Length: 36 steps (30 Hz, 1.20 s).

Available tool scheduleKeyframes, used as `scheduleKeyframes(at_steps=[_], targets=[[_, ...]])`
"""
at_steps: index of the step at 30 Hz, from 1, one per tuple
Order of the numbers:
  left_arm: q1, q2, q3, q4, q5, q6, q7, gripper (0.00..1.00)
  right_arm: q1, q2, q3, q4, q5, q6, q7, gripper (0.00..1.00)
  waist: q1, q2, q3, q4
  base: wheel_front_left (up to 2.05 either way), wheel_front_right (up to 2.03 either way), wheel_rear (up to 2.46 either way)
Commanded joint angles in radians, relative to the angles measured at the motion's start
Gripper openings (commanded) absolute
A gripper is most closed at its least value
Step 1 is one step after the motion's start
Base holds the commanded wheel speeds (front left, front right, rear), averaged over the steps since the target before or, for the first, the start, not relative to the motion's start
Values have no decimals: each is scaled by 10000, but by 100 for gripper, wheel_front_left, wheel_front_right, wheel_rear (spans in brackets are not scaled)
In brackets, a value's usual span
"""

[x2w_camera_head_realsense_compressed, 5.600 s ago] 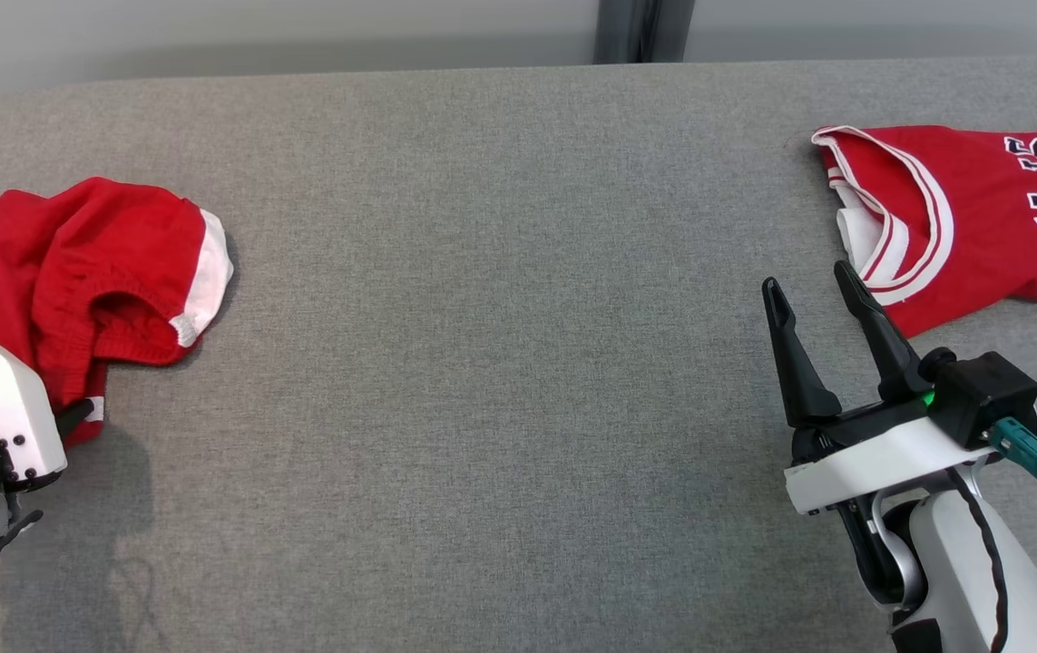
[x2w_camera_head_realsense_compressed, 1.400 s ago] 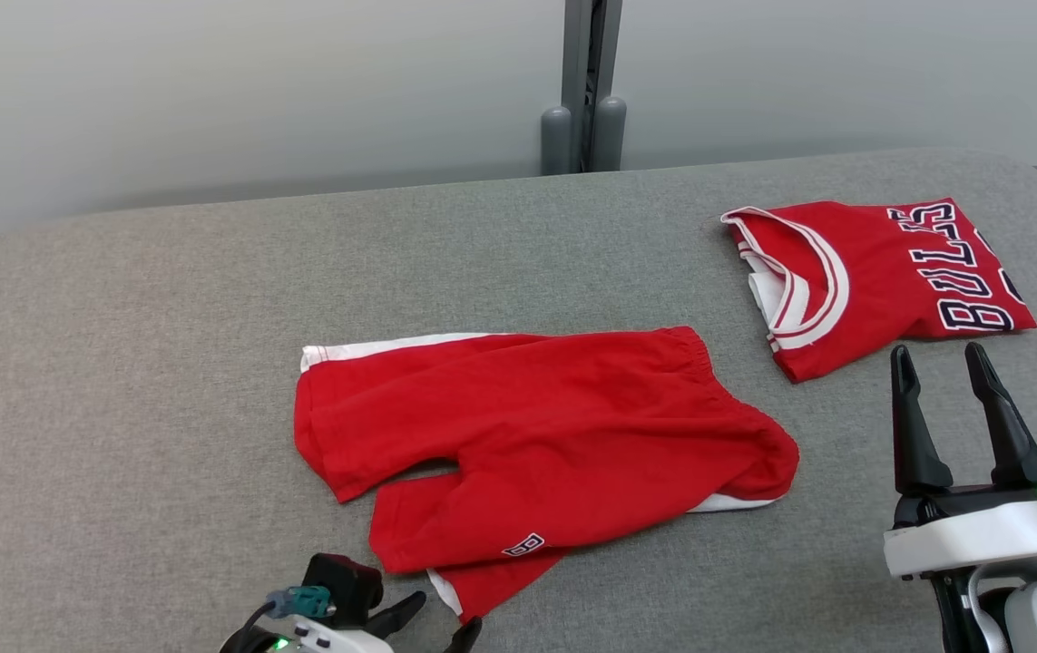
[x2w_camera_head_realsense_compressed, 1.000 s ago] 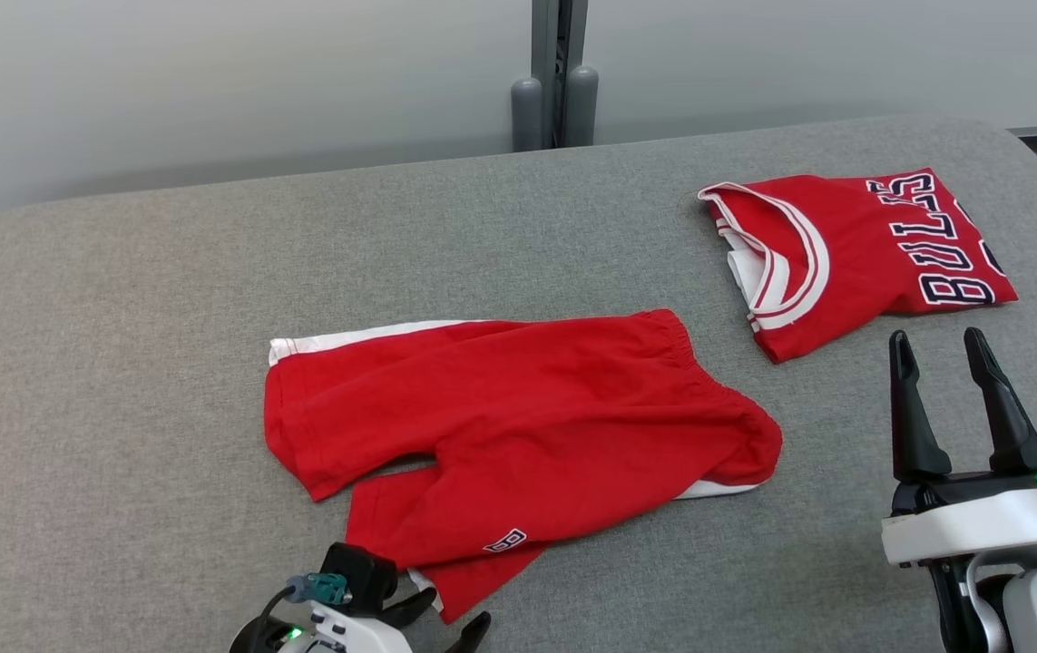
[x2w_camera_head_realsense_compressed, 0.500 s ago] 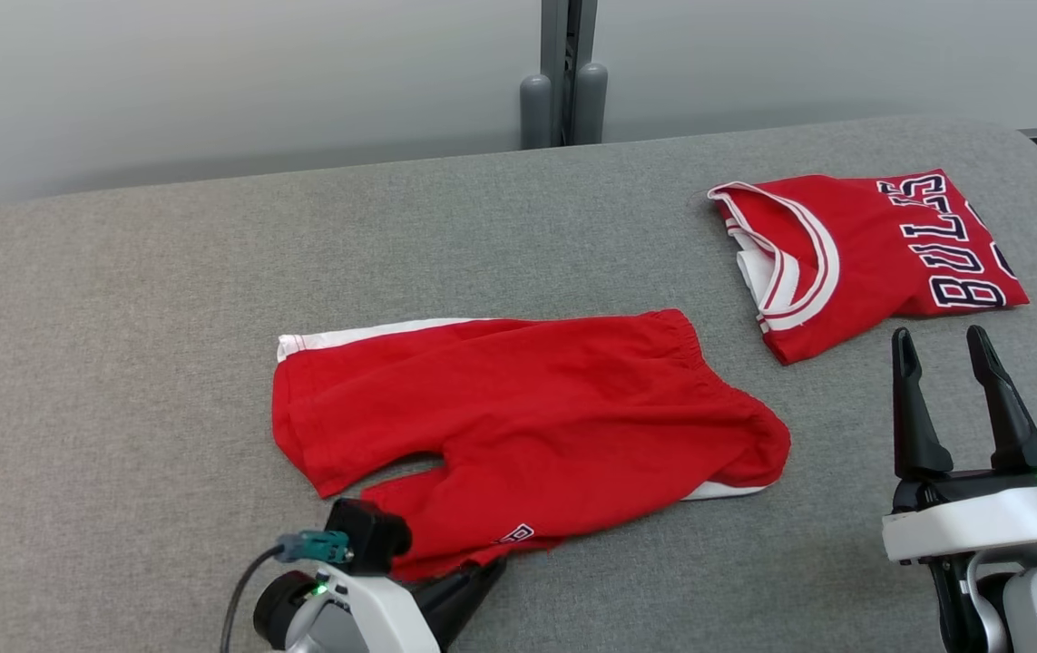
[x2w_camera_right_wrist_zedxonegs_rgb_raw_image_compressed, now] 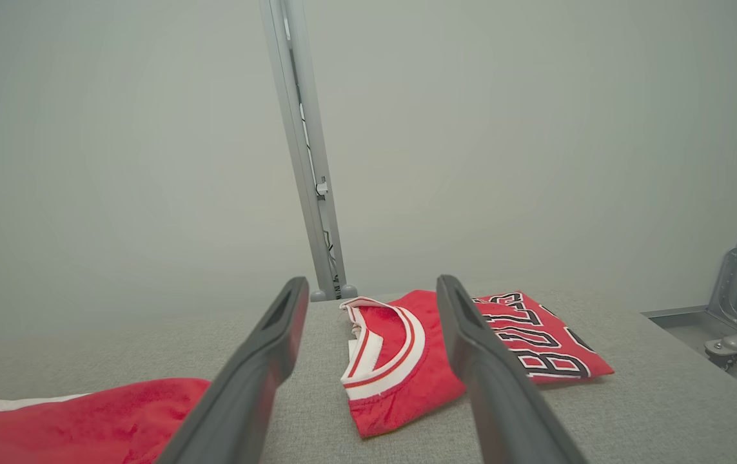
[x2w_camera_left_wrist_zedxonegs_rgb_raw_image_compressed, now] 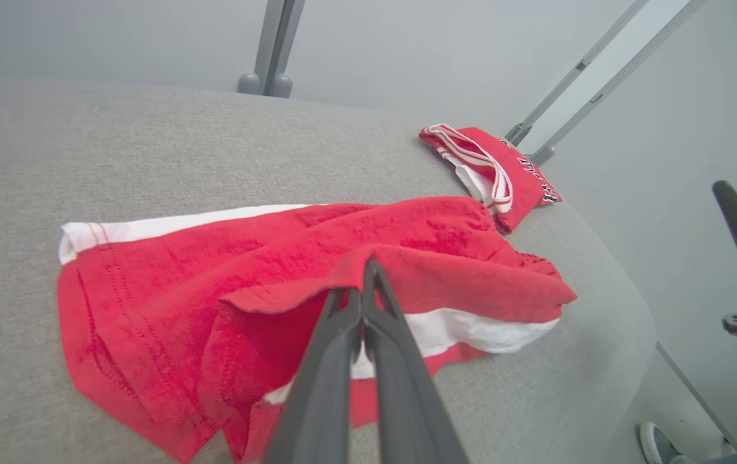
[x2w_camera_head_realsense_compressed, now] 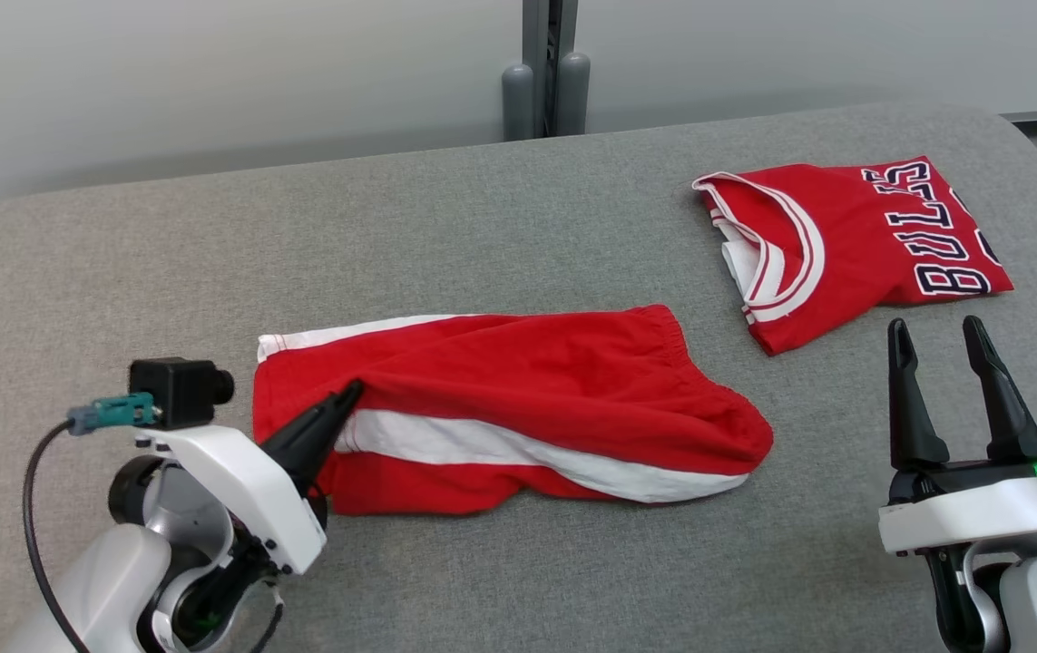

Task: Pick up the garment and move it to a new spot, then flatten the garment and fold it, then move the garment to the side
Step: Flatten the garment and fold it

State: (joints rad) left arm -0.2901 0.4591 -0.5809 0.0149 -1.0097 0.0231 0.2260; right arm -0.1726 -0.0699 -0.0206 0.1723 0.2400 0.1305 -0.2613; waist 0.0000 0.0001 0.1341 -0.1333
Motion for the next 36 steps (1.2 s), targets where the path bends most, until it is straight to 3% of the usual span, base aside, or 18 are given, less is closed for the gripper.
scheduleKeyframes(at_steps=[1,9,12,23,24,25,26,29,36], targets=[[-361,-30,278,520,-103,42,-163,0,-90,-72,-6,-15,38,7,-45,100,0,-1,86,-100,0,0,0],[-1141,-295,493,3340,-399,-360,-171,0,-253,-126,65,130,61,6,-43,100,0,-1,364,-482,0,0,0],[-1383,-536,520,4529,-503,-714,-373,0,-241,-131,66,168,82,7,-43,100,0,-1,464,-587,0,0,0],[-2058,-1233,316,6123,-131,-1386,-1918,0,-325,-166,136,283,7,7,-43,100,0,-1,325,-374,0,0,0],[-2099,-1282,237,6220,-111,-1426,-1937,22,-326,-174,149,298,6,7,-45,100,0,-1,304,-332,0,0,0],[-2132,-1333,160,6299,-102,-1446,-1983,72,-333,-178,171,318,15,7,-45,100,0,-1,284,-295,0,0,0],[-2169,-1375,85,6356,-80,-1471,-2021,100,-332,-181,184,340,22,7,-45,100,0,-1,256,-259,0,0,0],[-2206,-1389,-150,6427,23,-1536,-2224,100,-263,-200,206,377,32,7,-45,100,0,-1,160,-143,0,0,0],[-1940,-779,-388,5714,885,-1385,-3604,100,-33,-245,184,327,36,7,-43,100,0,-1,-167,180,0,0,0]])
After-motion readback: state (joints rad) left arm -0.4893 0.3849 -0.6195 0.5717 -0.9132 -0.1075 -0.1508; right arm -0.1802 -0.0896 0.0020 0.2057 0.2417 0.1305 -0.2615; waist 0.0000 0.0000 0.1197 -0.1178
